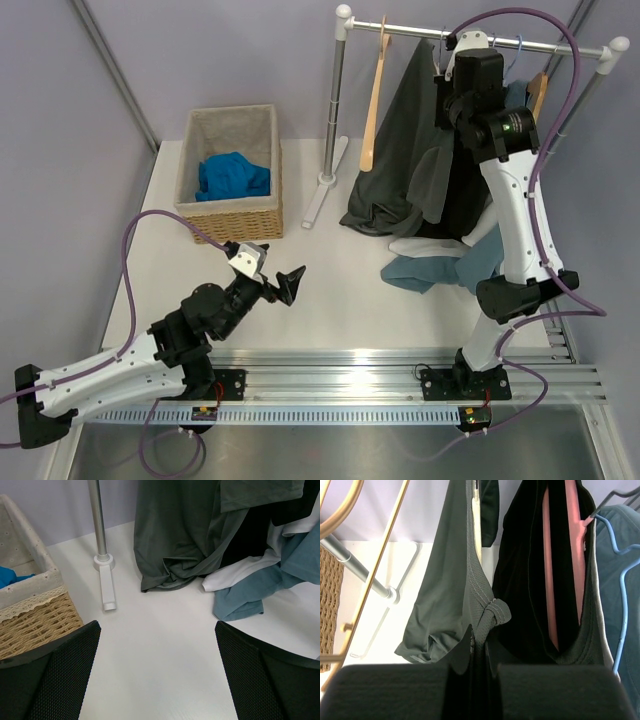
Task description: Remove the t-shirt from the hanger
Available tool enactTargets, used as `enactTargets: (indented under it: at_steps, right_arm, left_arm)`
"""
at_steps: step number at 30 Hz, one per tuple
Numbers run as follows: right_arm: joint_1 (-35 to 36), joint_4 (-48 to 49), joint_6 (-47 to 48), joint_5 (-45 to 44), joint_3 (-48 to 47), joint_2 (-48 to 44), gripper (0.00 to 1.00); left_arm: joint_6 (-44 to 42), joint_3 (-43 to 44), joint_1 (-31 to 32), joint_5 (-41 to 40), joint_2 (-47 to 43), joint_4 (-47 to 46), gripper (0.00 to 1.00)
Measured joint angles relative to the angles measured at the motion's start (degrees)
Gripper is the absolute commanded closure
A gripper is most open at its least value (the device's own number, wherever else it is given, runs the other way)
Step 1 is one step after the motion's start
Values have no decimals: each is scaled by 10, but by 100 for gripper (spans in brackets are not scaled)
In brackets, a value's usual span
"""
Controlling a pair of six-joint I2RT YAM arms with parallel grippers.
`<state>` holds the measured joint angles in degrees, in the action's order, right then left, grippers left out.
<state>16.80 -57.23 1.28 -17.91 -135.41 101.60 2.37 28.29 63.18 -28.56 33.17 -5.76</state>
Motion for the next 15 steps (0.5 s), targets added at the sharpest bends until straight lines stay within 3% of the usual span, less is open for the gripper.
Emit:
enactTargets:
  at_steps: [15]
  right_arm:
    - [0, 37, 0, -2, -4, -1, 100]
  left_arm:
    - [-4, 0, 0, -5, 16, 2, 1]
